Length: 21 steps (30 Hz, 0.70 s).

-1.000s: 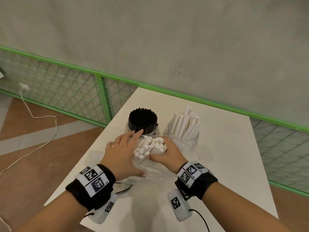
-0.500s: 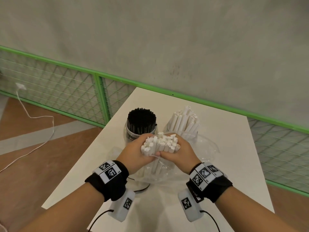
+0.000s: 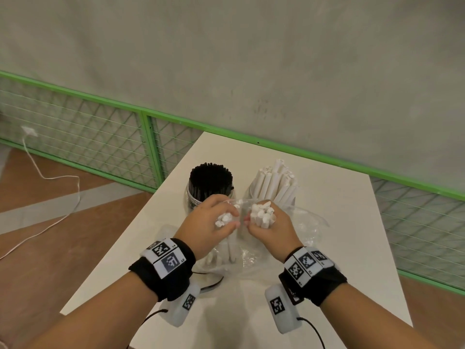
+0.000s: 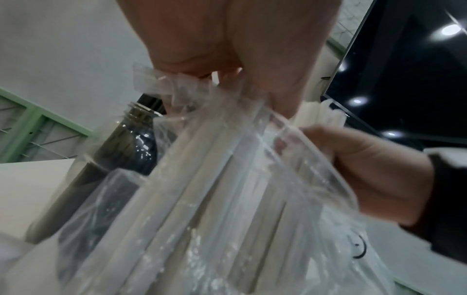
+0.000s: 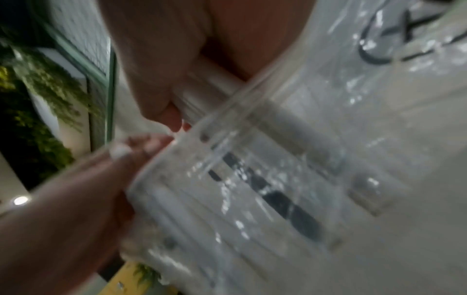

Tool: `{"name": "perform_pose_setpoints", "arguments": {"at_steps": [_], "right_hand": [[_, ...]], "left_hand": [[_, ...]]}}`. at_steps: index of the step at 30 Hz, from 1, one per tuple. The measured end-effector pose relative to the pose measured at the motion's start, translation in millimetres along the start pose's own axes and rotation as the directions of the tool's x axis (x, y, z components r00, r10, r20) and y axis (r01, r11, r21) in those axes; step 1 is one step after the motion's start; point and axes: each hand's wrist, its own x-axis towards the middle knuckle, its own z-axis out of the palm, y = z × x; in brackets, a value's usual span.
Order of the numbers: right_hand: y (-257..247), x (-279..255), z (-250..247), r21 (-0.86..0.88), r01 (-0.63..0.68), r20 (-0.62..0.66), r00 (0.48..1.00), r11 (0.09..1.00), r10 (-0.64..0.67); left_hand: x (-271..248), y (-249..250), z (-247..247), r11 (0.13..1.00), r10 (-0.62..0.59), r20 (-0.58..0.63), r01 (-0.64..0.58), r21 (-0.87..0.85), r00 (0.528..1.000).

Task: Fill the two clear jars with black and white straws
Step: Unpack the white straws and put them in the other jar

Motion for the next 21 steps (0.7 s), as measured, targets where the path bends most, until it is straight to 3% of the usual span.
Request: {"name": "perform_pose_setpoints", "arguments": {"at_steps": [5,9,13,15,19,21], "right_hand": [[-53,7,-35,0.137,0.123,-0.100,0.989,0.983,-0.110],[-110,28,-76,0.210,0.283,-0.226,0.945,0.936,-0.236],[-135,59,-103,0.368,0.362,-0.377,0.900,0.856,-0.219],[-131,76,-107,0.330,0.347,-0.403,0.893,0.878,-0.202],[-101,95,-91,0.105,0.196,-0.278,0.947,0.975,-0.161],[-79,99,-79,0.085,0.110,-0.229,0.969,0.990,-0.088]], "left_hand": [[1,-6,-3,1.000,0.005,-0.031,-0.004,0.028,1.000],[1,-4,-3,0.998,0.009,-0.016,-0.008,0.057,1.000],[-1,-3,-2,0.997,0.031,0.001,-0.031,0.067,1.000],[-3,-3,-2,0.995,0.051,0.015,-0.052,0.081,0.999],[-5,-3,-4,0.996,0.043,0.015,-0.045,0.080,0.999],[-6,-2,-4,0.996,0.041,0.016,-0.043,0.079,0.999]]}}
